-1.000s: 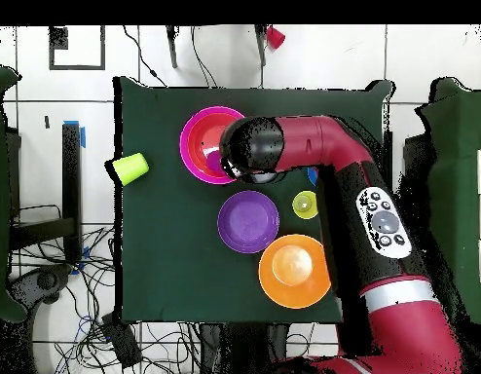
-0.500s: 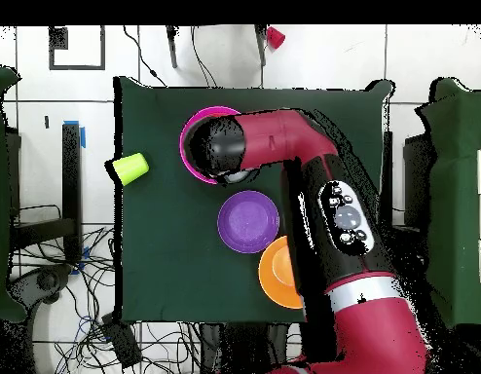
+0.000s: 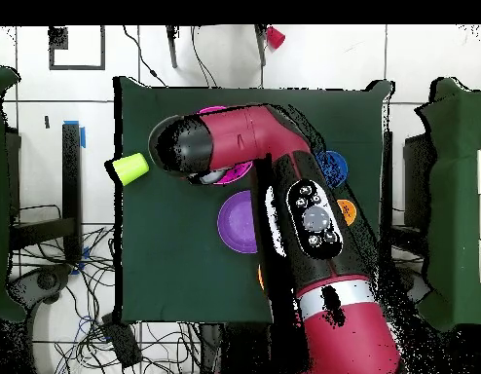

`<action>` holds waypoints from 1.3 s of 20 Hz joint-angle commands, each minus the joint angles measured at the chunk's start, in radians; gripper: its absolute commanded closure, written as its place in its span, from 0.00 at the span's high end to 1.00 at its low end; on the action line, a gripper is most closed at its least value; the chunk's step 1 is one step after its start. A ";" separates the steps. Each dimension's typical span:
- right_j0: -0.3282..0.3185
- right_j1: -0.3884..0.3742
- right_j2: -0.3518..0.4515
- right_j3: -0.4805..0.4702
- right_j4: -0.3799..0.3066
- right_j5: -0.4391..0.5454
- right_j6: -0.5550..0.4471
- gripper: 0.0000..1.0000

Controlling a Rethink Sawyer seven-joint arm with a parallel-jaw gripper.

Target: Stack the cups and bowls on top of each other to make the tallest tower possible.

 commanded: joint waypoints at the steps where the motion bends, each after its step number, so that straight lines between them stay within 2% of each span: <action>1: 0.006 0.024 -0.068 0.010 0.010 0.006 0.160 1.00; 3: 0.003 0.039 -0.065 -0.011 0.019 0.029 0.141 1.00; 13: -0.008 0.068 -0.072 -0.040 0.027 -0.006 0.115 1.00; 26: -0.034 0.080 -0.070 -0.014 0.028 -0.059 0.100 1.00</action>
